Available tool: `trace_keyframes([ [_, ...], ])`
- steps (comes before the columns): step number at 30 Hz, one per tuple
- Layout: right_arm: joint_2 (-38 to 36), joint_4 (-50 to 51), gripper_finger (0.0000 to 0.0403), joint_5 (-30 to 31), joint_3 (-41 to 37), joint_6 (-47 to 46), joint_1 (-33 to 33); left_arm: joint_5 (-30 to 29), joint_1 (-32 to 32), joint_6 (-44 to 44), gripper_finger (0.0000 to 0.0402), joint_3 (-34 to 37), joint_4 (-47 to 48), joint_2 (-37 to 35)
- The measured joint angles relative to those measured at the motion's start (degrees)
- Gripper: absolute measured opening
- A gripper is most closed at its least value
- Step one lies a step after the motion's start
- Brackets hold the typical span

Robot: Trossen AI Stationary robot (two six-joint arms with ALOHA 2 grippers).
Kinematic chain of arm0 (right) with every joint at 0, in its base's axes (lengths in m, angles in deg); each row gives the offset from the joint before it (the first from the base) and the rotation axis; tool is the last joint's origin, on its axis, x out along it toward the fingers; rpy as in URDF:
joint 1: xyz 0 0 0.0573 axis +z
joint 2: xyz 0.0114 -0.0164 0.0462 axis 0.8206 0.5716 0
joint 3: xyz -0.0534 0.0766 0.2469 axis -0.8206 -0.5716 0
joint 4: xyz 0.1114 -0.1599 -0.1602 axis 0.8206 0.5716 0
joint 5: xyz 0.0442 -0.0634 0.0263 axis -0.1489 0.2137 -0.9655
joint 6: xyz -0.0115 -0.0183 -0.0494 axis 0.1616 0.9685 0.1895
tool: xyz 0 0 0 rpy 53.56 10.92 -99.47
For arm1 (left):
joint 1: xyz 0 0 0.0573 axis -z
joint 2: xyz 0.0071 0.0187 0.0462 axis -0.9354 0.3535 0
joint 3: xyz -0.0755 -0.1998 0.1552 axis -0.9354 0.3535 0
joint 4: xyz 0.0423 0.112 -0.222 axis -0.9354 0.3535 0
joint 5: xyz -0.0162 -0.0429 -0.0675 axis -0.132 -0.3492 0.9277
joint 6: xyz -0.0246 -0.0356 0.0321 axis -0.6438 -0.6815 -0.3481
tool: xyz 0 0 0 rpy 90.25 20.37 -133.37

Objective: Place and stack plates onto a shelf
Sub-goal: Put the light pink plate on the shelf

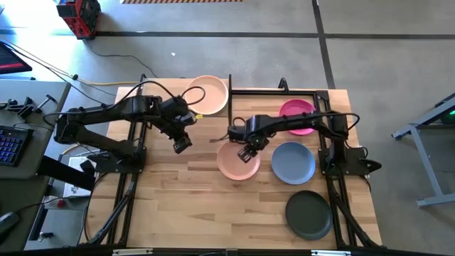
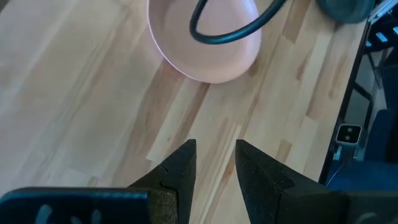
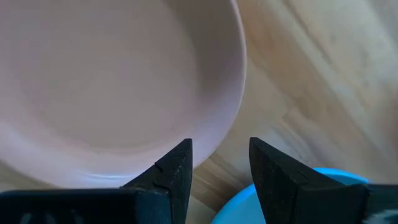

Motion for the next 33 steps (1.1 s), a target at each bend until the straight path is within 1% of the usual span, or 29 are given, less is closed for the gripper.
trace_keyframes([
  [6,-0.04,-5.91,0.0136,0.30,-5.81,-4.18,1.77,-3.01,2.52,-0.07,0.0101,0.00,0.02,0.00],
  [12,-0.04,-10.92,0.0136,0.57,-10.45,-7.16,2.53,-3.34,4.61,-1.14,0.0101,0.00,0.02,0.00],
  [18,-0.08,-13.58,0.0132,0.57,-13.22,-8.32,2.60,-7.68,6.68,-3.85,0.0101,0.00,0.02,0.00],
  [21,-0.09,-15.50,0.0115,0.02,-13.99,-8.30,2.58,-10.23,7.24,-5.19,0.0101,0.00,0.04,0.00],
  [23,-0.11,-16.45,0.0097,-0.12,-14.24,-8.30,2.58,-11.47,7.40,-5.79,0.0101,0.00,0.02,0.00],
  [26,-0.16,-17.04,0.0060,-0.34,-14.21,-9.07,2.55,-13.12,7.40,-6.57,0.0101,0.00,0.00,0.04],
  [29,-0.32,-17.01,0.0017,-0.92,-14.09,-8.96,2.53,-13.40,7.35,-6.64,0.0101,0.00,0.00,0.46],
  [31,-0.42,-16.98,0.0007,-1.51,-14.02,-8.87,2.51,-14.29,7.38,-6.67,0.0101,0.00,0.00,0.83],
  [33,-0.30,-16.35,0.0011,-2.06,-13.46,-8.91,2.53,-15.41,7.38,-6.67,0.0101,0.00,0.01,1.46],
])
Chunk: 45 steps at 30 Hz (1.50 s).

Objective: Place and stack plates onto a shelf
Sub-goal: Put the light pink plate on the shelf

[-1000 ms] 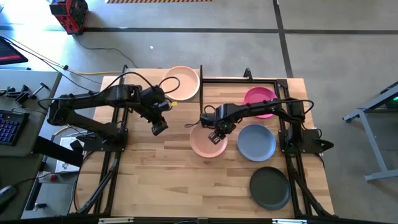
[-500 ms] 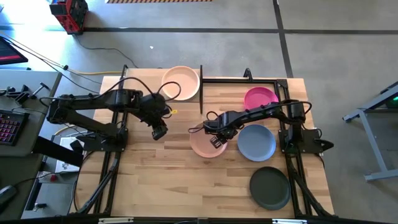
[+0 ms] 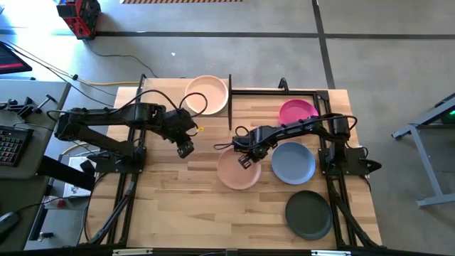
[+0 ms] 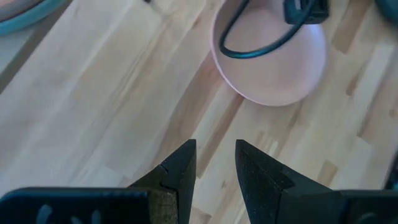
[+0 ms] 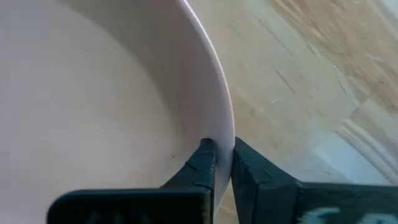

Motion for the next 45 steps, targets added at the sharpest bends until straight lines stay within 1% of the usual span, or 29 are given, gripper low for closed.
trace_keyframes([
  [3,0.31,0.82,0.0005,-0.74,1.67,0.66,0.19,-0.89,-0.07,-0.53,0.0101,0.00,-0.01,0.97],
  [8,0.32,3.11,0.0001,-0.31,6.79,1.75,1.06,-0.82,-0.22,-2.46,0.0101,0.02,0.08,2.56],
  [14,0.32,7.55,0.0000,2.78,14.80,2.18,2.30,-0.62,-0.22,-6.47,0.0101,0.02,0.03,3.35],
  [21,0.32,12.81,0.0000,8.06,24.77,2.42,3.06,-0.62,-0.22,-6.45,0.0101,0.02,0.01,3.30],
  [29,0.32,15.61,0.0000,10.83,33.34,4.12,3.06,-0.62,-0.24,-6.22,0.0101,0.02,-0.01,3.30],
  [35,0.30,16.09,0.0000,12.79,37.09,5.01,2.88,-0.62,-0.24,-5.83,0.0101,0.02,-0.03,3.30],
  [45,0.30,16.02,0.0000,12.85,38.04,5.03,2.52,-0.62,-0.24,-5.30,0.0101,0.02,-0.03,3.30],
])
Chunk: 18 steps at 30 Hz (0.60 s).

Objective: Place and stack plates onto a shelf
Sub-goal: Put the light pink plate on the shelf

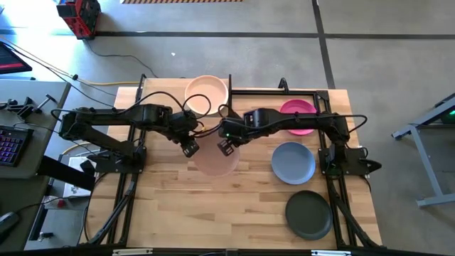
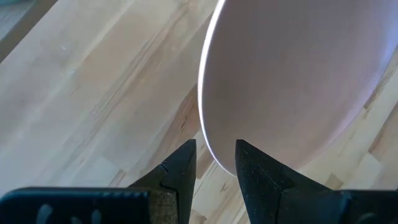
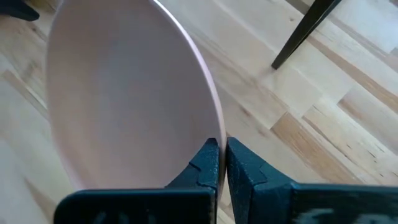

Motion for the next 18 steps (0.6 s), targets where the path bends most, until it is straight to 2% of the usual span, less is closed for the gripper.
trace_keyframes([
  [18,-0.04,-4.61,0.0000,-0.50,0.02,0.16,1.29,0.00,0.00,2.64,0.0101,0.00,0.04,-0.04],
])
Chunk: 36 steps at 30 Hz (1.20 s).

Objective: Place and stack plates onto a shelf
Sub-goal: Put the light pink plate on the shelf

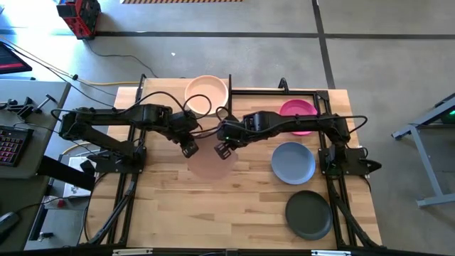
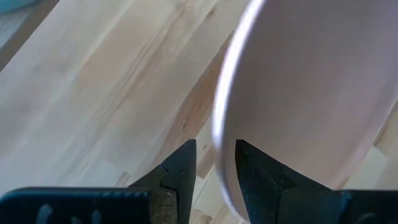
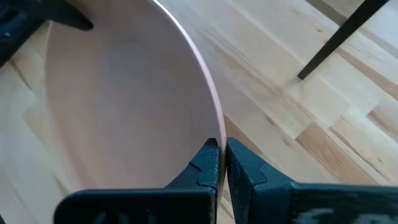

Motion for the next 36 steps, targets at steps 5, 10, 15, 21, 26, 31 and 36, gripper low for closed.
trace_keyframes([
  [5,-0.02,-1.11,0.0000,0.02,0.01,0.16,-0.02,-0.02,0.00,0.32,0.0082,0.00,-0.02,0.00],
  [10,-0.02,-1.10,0.0000,-0.01,0.01,0.01,0.00,-0.81,0.00,0.50,0.0037,0.00,-0.02,0.00],
  [15,-0.02,-1.08,0.0000,-0.72,0.02,-0.01,0.00,-2.98,-0.02,0.73,0.0006,0.00,-0.11,0.00],
  [21,-0.02,-1.10,0.0001,-2.20,0.02,-0.01,0.00,-3.06,0.02,0.76,0.0007,0.00,-0.07,0.00],
  [26,-0.02,-1.10,0.0001,-1.99,0.02,1.49,-0.02,-3.19,0.00,0.78,0.0004,0.00,-0.07,0.00],
  [31,-0.02,-1.10,0.0001,-1.46,0.02,2.57,-0.47,-3.17,0.00,0.76,0.0004,0.00,-0.04,0.00],
  [36,-0.02,-1.14,0.0001,-1.51,0.00,3.83,-1.38,-3.41,-0.04,0.69,0.0004,0.00,-0.04,0.00],
])
